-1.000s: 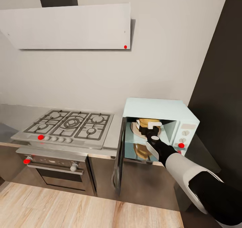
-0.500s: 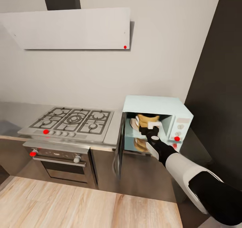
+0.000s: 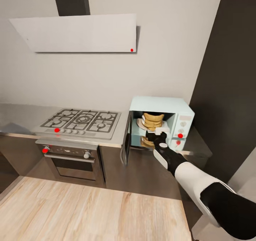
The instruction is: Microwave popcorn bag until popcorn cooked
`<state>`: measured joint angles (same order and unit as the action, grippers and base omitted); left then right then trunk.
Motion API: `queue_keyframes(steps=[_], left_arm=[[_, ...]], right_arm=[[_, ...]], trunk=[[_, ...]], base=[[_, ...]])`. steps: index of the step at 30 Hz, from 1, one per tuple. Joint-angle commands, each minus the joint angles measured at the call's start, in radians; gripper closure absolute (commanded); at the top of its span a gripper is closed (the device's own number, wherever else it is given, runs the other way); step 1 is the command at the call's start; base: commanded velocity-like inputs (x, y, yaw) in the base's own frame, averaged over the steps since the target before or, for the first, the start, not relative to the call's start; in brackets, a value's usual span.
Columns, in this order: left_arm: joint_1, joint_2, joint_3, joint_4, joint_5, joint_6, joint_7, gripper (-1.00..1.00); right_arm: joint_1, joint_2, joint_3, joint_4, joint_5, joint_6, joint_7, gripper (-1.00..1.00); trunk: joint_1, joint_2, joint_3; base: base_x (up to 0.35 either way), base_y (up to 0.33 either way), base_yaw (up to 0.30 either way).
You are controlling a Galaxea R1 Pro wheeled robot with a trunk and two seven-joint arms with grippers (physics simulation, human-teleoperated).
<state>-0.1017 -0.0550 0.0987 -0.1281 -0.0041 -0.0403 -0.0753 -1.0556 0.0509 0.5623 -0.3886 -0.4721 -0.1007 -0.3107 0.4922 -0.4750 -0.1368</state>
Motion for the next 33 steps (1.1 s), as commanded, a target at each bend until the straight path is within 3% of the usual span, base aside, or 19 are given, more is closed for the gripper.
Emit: queue_keyframes(steps=[1,2,3,4,8,9,10,11,13,15,17,19,20,21,23,24,27,29,33], left_arm=[[-0.001,0.000,0.008,0.001,0.000,-0.002,-0.005,-1.00],[-0.001,0.000,0.009,0.001,0.000,-0.002,-0.005,-1.00],[-0.001,0.000,0.009,0.001,0.000,-0.002,-0.005,-1.00],[-0.001,0.000,0.009,0.001,0.000,-0.002,-0.005,-1.00],[-0.007,0.000,0.009,-0.001,0.001,-0.003,-0.003,-1.00],[-0.008,0.000,0.009,-0.003,0.001,-0.002,-0.002,-1.00],[-0.012,0.000,0.010,-0.009,0.001,-0.002,-0.003,-1.00],[-0.026,0.000,0.010,-0.017,0.001,-0.002,-0.003,-1.00],[-0.070,0.000,0.011,-0.054,0.002,-0.009,-0.002,-1.00],[-0.098,-0.002,0.011,-0.145,0.002,-0.012,0.000,-1.00],[-0.120,-0.022,0.006,-0.444,0.007,-0.008,0.002,-1.00],[-0.163,-0.045,0.005,-0.602,0.010,-0.001,0.003,-1.00],[-0.207,-0.054,0.005,-0.637,0.011,0.001,0.003,-1.00],[-0.362,-0.065,0.006,-0.663,0.013,0.006,0.004,-1.00],[-0.504,-0.074,0.004,-0.609,0.013,0.049,0.004,-1.00],[-0.602,-0.087,0.004,-0.546,0.014,0.115,0.003,-1.00],[-0.748,-0.097,0.010,-0.471,0.015,0.168,0.002,-1.00],[-0.797,-0.095,0.014,-0.462,0.014,0.174,0.006,-1.00],[-0.817,-0.089,0.020,-0.464,0.013,0.175,0.043,-1.00]], right_arm=[[0.023,-0.008,0.009,-0.096,-0.010,-0.017,-0.009,-1.00],[0.104,-0.038,0.009,-0.256,-0.010,-0.004,-0.012,-1.00],[0.154,-0.059,0.008,-0.351,-0.010,0.020,-0.015,-1.00],[0.275,-0.123,0.006,-0.603,-0.010,0.105,-0.032,-1.00],[0.562,-0.269,0.003,-1.034,-0.010,0.172,-0.081,-1.00],[0.603,-0.291,0.002,-1.080,-0.010,0.176,-0.083,-1.00],[0.671,-0.336,0.002,-1.140,-0.010,0.178,-0.086,-1.00],[0.712,-0.361,0.002,-1.163,-0.010,0.177,-0.087,-1.00],[0.797,-0.392,0.001,-1.182,-0.008,0.171,-0.087,-1.00],[0.854,-0.407,-0.009,-1.190,0.010,0.161,-0.086,-1.00],[0.920,-0.415,-0.025,-1.194,0.076,0.152,-0.084,-1.00],[0.951,-0.415,-0.057,-1.193,0.088,0.158,-0.083,-1.00],[0.967,-0.415,-0.067,-1.192,0.089,0.159,-0.084,-1.00],[1.018,-0.416,-0.079,-1.188,0.095,0.157,-0.085,-1.00],[1.083,-0.415,-0.080,-1.195,0.102,0.139,-0.081,-1.00],[1.148,-0.415,-0.082,-1.198,0.104,0.098,-0.079,-1.00],[1.218,-0.416,-0.077,-1.200,0.106,0.013,-0.075,-1.00],[1.229,-0.416,-0.076,-1.199,0.107,0.000,-0.070,-1.00],[1.233,-0.416,-0.061,-1.199,0.107,-0.005,-0.060,-1.00]], trunk=[[0.000,-0.002,-0.002],[0.000,-0.002,-0.002],[0.000,-0.002,-0.002],[0.000,-0.002,-0.002],[0.000,-0.002,-0.002],[0.000,-0.002,-0.002],[0.000,-0.002,-0.002],[0.000,-0.002,-0.002],[0.000,-0.002,-0.002],[0.000,-0.002,-0.002],[0.000,-0.002,-0.002],[0.000,-0.002,-0.002],[0.000,-0.002,-0.002],[0.000,-0.002,-0.002],[0.000,-0.002,-0.002],[0.000,-0.002,-0.002],[0.000,-0.002,-0.001],[0.000,-0.002,0.000],[0.000,-0.002,0.002]], base=[[-0.342,0.000,0.000],[-0.342,0.000,0.000],[-0.342,0.000,0.000],[-0.342,0.000,0.000],[-0.342,0.000,0.000],[-0.342,0.000,0.000],[-0.342,0.000,0.000],[-0.342,0.000,0.000],[-0.168,0.000,0.000],[-0.055,0.000,0.000],[-0.009,0.000,0.000],[-0.003,0.000,0.000],[-0.001,0.000,0.000],[0.000,0.000,0.000],[0.000,0.000,0.000],[0.000,0.000,-0.017],[0.000,0.000,-0.181],[0.000,0.000,-0.277],[0.000,0.000,-0.293]])
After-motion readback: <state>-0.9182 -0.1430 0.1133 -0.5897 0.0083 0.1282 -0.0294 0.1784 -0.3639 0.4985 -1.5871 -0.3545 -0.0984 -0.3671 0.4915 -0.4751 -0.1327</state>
